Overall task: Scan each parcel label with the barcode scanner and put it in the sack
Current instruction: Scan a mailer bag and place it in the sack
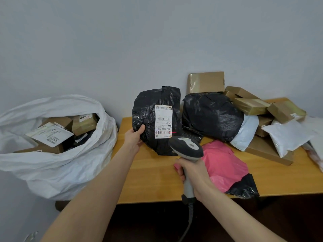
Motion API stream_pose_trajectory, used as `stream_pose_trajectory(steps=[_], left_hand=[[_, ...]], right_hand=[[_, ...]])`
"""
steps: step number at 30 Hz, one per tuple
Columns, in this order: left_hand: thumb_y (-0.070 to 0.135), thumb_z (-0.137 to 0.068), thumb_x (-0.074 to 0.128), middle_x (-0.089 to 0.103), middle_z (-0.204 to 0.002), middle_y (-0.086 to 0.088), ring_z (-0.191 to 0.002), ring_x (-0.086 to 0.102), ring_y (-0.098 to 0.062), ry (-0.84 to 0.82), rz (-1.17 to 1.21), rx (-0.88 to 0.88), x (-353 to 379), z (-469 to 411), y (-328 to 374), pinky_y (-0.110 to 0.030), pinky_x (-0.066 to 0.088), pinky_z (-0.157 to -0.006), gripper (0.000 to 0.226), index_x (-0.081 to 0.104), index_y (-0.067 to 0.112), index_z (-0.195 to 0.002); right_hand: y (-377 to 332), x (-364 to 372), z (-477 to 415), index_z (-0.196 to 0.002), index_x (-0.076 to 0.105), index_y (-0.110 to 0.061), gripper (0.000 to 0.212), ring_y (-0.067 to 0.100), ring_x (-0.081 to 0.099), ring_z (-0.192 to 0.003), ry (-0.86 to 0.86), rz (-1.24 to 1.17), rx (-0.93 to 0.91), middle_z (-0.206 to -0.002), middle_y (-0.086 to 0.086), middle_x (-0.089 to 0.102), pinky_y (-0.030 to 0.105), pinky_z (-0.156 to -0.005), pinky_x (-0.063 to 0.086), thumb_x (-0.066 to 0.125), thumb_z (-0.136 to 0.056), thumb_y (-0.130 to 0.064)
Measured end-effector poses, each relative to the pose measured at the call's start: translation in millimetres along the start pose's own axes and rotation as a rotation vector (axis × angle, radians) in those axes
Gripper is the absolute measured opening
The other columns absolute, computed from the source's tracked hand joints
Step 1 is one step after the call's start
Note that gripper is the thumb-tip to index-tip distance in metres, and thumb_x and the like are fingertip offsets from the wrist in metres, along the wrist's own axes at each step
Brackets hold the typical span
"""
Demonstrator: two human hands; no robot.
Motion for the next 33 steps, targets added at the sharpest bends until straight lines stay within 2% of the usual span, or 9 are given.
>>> stream_pose_trajectory(steps=[3, 5, 7, 10, 18, 21, 26, 30, 33], left_hand=[[0.013, -0.091, 0.064, 0.065, -0.092, 0.001, -0.084, 0.06, -0.016, 0.003, 0.008, -0.004, -0.9, -0.3, -0.2, -0.033, 0.051, -0.074, 0.007, 0.062, 0.017, -0.096], [0.013, -0.091, 0.065, 0.065, -0.092, 0.001, -0.086, 0.06, -0.017, 0.008, 0.015, -0.007, -1.7, -1.3, -0.2, -0.035, 0.05, -0.077, 0.008, 0.061, 0.02, -0.091], [0.014, -0.09, 0.065, 0.065, -0.093, 0.002, -0.086, 0.06, -0.017, 0.013, 0.02, -0.006, -2.9, -1.8, 0.1, -0.035, 0.05, -0.078, 0.007, 0.061, 0.019, -0.094], [0.014, -0.09, 0.066, 0.065, -0.095, 0.001, -0.086, 0.06, -0.016, 0.013, 0.02, -0.003, -4.5, -1.7, 1.1, -0.032, 0.05, -0.071, 0.016, 0.061, 0.016, -0.105], [0.014, -0.091, 0.064, 0.064, -0.098, 0.0, -0.084, 0.06, -0.015, 0.015, 0.028, -0.001, -6.9, 3.5, -1.0, -0.032, 0.05, -0.072, 0.022, 0.059, 0.015, -0.113], [0.014, -0.091, 0.065, 0.065, -0.101, 0.0, -0.088, 0.06, -0.017, 0.017, 0.04, -0.011, -7.5, 3.9, -3.0, -0.038, 0.048, -0.081, 0.02, 0.06, 0.016, -0.11], [0.015, -0.09, 0.065, 0.066, -0.099, 0.001, -0.094, 0.06, -0.018, -0.003, 0.054, -0.033, -3.4, 5.8, -6.8, -0.04, 0.049, -0.085, 0.009, 0.062, 0.022, -0.095], [0.015, -0.09, 0.065, 0.066, -0.1, 0.001, -0.094, 0.06, -0.019, -0.014, 0.059, -0.041, -1.4, 5.8, -8.0, -0.039, 0.048, -0.084, 0.012, 0.062, 0.019, -0.101], [0.015, -0.091, 0.065, 0.065, -0.1, 0.0, -0.092, 0.06, -0.018, -0.023, 0.063, -0.048, -1.4, 5.5, -8.3, -0.04, 0.048, -0.085, 0.01, 0.062, 0.018, -0.1]], right_hand=[[0.4, 0.2, 0.0, -0.051, 0.054, -0.002, 0.027, 0.015, 0.038, -0.035, 0.004, -0.003, 0.021, -0.046, 0.009, 0.049, 0.023, -0.04, 0.031, 0.062, -0.077, 0.0], [0.3, 0.0, 0.6, -0.053, 0.055, -0.001, 0.025, 0.014, 0.038, -0.035, 0.001, -0.002, 0.031, -0.046, 0.009, 0.048, 0.023, -0.039, 0.031, 0.062, -0.077, 0.001], [0.3, 0.2, 1.6, -0.055, 0.055, -0.001, 0.023, 0.014, 0.038, -0.035, -0.008, 0.001, 0.04, -0.046, 0.009, 0.048, 0.023, -0.039, 0.03, 0.062, -0.076, 0.001], [0.1, -0.2, 2.6, -0.055, 0.055, -0.001, 0.023, 0.013, 0.038, -0.033, -0.01, -0.005, 0.04, -0.045, 0.009, 0.047, 0.022, -0.039, 0.03, 0.062, -0.077, 0.001], [-1.8, -1.4, 6.4, -0.059, 0.056, -0.001, 0.02, 0.013, 0.038, -0.034, -0.03, -0.021, 0.055, -0.047, 0.008, 0.047, 0.021, -0.039, 0.031, 0.063, -0.078, 0.0], [-1.9, -2.6, 7.3, -0.06, 0.056, -0.001, 0.019, 0.013, 0.038, -0.035, -0.04, -0.022, 0.062, -0.048, 0.008, 0.047, 0.022, -0.039, 0.032, 0.063, -0.078, 0.001], [-3.6, -2.3, 9.2, -0.062, 0.058, -0.002, 0.018, 0.013, 0.04, -0.036, -0.043, -0.024, 0.047, -0.048, 0.009, 0.05, 0.023, -0.04, 0.033, 0.065, -0.079, -0.002], [-6.5, -3.2, 11.0, -0.08, 0.064, 0.001, 0.011, 0.012, 0.042, -0.034, -0.031, -0.056, 0.043, -0.048, 0.007, 0.058, 0.022, -0.039, 0.034, 0.069, -0.084, -0.009], [-6.7, -4.6, 10.8, -0.077, 0.063, 0.002, 0.013, 0.012, 0.042, -0.033, -0.017, -0.057, 0.033, -0.048, 0.009, 0.054, 0.021, -0.037, 0.034, 0.068, -0.083, -0.007]])
Point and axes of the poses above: each hand's wrist, its own z-axis away from the middle knuckle, its own x-axis out of the palm, y = z × x, the point moved 3 cm from there along -z, towards the middle knuckle
